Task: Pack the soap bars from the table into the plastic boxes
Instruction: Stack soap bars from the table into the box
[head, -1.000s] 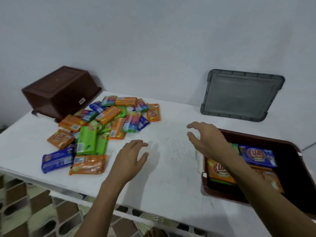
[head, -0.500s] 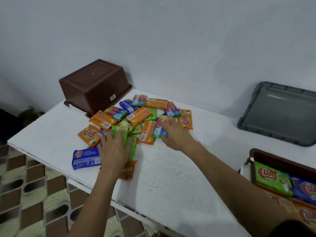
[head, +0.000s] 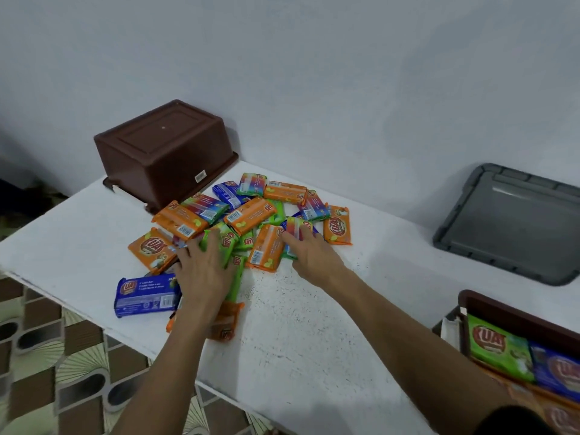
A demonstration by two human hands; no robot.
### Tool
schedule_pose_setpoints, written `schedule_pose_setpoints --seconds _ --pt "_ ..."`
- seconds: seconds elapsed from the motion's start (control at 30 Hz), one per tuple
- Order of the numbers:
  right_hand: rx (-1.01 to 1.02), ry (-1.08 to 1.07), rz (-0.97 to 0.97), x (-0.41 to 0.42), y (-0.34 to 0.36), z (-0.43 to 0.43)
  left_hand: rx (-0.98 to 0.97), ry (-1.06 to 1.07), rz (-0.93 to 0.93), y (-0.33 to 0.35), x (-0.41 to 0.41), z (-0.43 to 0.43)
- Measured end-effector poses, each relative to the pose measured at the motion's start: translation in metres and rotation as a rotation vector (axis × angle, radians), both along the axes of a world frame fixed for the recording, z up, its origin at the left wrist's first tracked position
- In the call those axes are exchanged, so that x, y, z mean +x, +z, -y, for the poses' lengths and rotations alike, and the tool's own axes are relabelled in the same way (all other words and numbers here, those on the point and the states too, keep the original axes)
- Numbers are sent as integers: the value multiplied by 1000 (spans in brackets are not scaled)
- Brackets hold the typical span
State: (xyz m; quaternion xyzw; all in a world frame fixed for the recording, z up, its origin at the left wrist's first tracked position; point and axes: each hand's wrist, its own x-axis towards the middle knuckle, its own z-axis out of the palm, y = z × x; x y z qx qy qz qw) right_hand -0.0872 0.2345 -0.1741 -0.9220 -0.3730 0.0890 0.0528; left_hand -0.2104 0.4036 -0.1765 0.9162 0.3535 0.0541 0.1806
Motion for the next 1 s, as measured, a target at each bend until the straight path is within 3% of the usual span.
schedule_pose_setpoints --seconds 0.2,0.43,0.77,1.0 --pt "433 -176 -83 -1 29 42 32 -112 179 12 7 18" --pt "727 -331 -221 -13 68 111 12 -234 291 41 9 52" --pt "811 -433 -362 -51 107 232 -399 -448 595 55 22 130" --pt "969 -548 -540 -89 124 326 -787 -534 643 66 27 211"
